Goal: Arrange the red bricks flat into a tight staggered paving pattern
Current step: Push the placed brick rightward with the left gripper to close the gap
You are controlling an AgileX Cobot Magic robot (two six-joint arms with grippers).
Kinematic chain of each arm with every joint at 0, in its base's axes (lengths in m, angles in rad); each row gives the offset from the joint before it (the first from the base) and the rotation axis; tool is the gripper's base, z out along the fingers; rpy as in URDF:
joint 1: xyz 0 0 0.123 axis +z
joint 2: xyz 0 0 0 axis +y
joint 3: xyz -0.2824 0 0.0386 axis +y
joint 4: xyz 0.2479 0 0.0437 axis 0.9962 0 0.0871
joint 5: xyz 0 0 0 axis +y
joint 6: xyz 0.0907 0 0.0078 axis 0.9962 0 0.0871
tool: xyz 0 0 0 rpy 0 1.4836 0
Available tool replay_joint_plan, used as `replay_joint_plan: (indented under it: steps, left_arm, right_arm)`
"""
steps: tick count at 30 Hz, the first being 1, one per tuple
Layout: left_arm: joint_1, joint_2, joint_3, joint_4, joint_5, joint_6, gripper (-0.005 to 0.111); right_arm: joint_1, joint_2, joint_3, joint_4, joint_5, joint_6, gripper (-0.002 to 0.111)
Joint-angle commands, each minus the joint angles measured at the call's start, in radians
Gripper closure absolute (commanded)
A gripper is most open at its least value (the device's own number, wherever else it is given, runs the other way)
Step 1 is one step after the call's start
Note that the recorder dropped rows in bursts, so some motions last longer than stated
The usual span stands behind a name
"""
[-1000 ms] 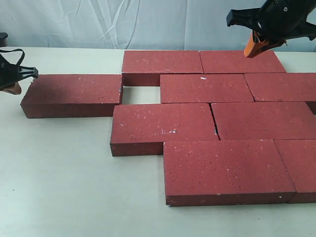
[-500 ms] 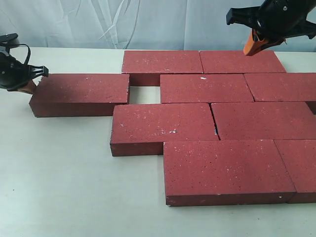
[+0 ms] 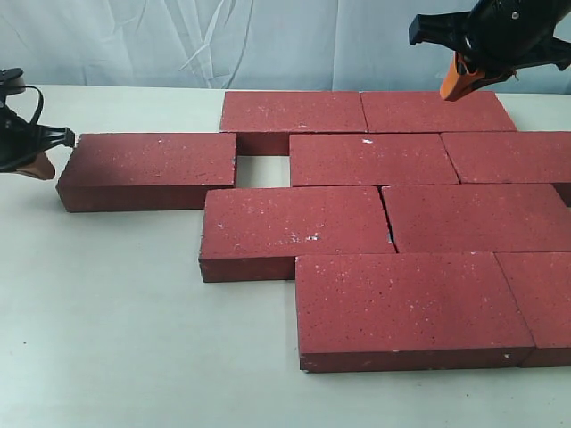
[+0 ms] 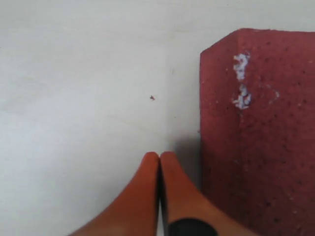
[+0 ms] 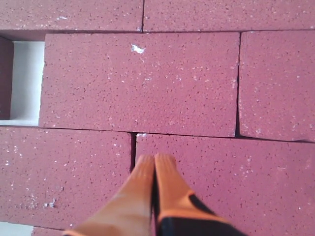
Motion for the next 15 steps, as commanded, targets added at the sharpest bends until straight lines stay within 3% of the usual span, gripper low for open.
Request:
replay_joint_plan:
  steps: [1, 15]
  left_arm:
    - [0.005, 0.002, -0.005, 0.024, -0.001, -0.011, 0.107]
    - [0.003, 0.026, -0.005, -0.062, 0.007, 0.002, 0.107]
  right_arm:
    - [-0.005, -0.007, 0.007, -0.005, -0.008, -0.006, 0.109]
    - [-0.005, -0.007, 0.007, -0.005, -0.010, -0.006, 0.109]
